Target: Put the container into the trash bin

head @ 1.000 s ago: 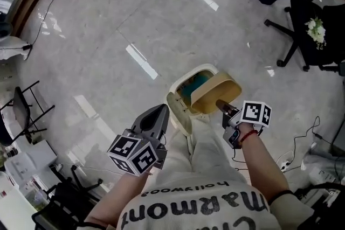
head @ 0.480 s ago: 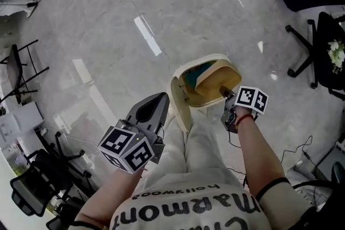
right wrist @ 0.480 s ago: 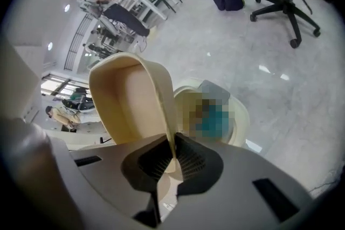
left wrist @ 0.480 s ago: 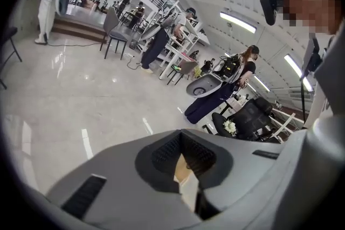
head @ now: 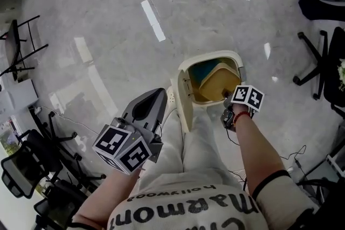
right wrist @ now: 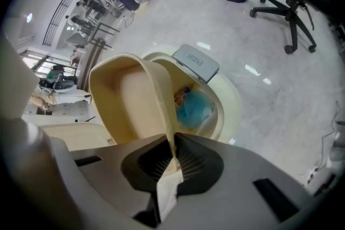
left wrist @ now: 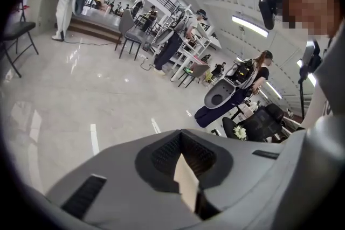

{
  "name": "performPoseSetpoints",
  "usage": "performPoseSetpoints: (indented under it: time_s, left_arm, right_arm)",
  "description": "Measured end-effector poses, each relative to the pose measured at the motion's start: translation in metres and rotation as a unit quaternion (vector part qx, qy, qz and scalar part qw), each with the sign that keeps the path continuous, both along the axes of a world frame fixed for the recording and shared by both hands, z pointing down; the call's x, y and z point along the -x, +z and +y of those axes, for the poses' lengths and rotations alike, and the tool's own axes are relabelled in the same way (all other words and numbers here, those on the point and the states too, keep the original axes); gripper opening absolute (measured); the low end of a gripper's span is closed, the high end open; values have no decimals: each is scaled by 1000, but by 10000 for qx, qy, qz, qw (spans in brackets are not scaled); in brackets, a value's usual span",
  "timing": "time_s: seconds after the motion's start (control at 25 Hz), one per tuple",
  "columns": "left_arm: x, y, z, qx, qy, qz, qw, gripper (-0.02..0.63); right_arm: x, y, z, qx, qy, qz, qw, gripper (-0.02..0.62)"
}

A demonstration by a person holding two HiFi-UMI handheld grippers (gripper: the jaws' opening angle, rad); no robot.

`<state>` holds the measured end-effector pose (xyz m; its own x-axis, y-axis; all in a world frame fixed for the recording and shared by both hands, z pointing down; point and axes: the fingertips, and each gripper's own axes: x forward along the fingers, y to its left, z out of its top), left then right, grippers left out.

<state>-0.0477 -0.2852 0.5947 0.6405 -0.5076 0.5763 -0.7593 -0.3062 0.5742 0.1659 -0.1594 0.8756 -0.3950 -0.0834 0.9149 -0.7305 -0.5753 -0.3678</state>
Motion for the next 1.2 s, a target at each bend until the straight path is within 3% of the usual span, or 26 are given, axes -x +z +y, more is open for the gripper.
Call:
performPoseSetpoints:
  time_s: [0.24,0.4,0.92,1.2]
  left_arm:
    - [10,13,1,123,-125,-46,9998,-8]
    - [13,18,-1,164,-152,-53,9997,-8]
    - [23,32,-3,280,-254,-92,9992,-8]
    - [26,37,0,327,-317,-73,9989,-8]
  right_arm:
    - [6,9,-6,69,-330,113,9994,14]
    - [0,13,-10,157,-615,476,9968,15]
    - [-22,22,-11,410,-1583,1440,9760,15]
    - [-21,27,-13,437,-1903,1496,9693,20]
